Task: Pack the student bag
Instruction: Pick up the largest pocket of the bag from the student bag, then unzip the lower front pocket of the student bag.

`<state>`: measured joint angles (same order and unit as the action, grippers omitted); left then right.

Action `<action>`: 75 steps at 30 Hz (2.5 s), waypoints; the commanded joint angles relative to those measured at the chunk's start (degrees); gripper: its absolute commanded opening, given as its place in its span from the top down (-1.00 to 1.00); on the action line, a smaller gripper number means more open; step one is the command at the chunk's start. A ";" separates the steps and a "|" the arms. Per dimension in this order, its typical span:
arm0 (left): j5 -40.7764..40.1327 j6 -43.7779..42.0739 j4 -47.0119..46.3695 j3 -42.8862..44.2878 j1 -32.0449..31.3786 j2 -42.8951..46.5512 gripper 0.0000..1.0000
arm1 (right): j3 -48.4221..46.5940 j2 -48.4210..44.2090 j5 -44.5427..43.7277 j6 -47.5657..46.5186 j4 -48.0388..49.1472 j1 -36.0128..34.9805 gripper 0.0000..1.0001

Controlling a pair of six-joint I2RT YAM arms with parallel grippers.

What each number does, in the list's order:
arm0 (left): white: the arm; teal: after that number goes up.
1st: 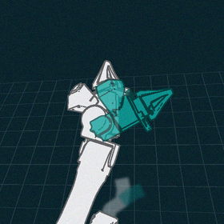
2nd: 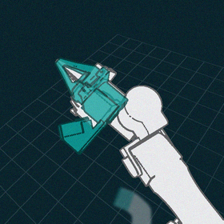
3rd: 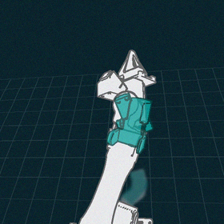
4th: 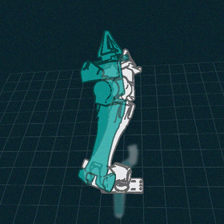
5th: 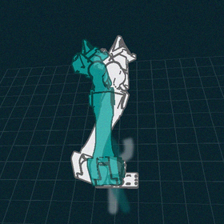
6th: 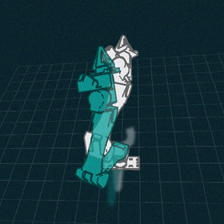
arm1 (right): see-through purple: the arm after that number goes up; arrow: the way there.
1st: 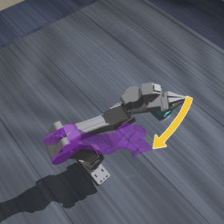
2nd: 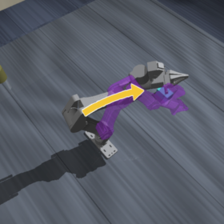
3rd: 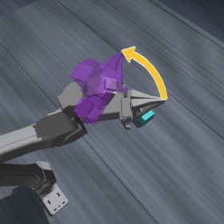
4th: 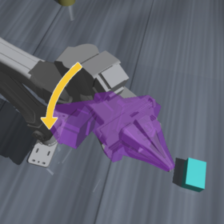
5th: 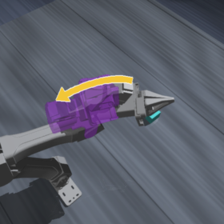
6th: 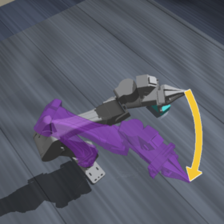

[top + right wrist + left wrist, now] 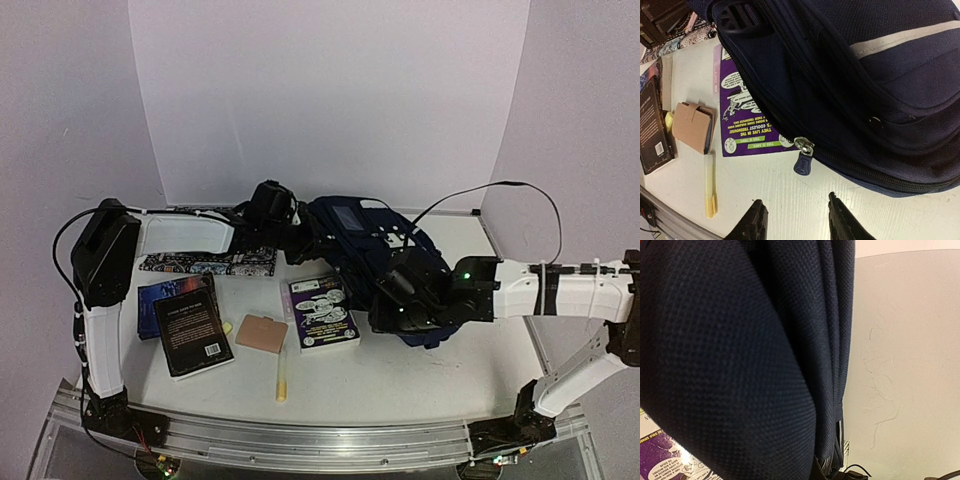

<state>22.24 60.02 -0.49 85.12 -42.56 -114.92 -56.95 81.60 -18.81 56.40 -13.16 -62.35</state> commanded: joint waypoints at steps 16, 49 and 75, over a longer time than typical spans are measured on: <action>4.15 2.55 -8.22 -1.27 -0.68 6.37 1.00 | -14.80 18.15 -12.20 17.09 -16.37 -0.82 0.23; 7.59 -15.56 6.07 14.06 4.31 -5.63 1.00 | -1.45 -1.39 1.85 0.61 -21.47 -0.81 1.00; -2.56 -13.13 9.02 -1.30 2.68 7.46 -0.28 | 4.85 2.61 3.80 2.00 -4.02 3.18 0.10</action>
<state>22.94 45.88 10.86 87.21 -38.91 -114.78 -56.00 84.77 -15.61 59.03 -19.99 -60.16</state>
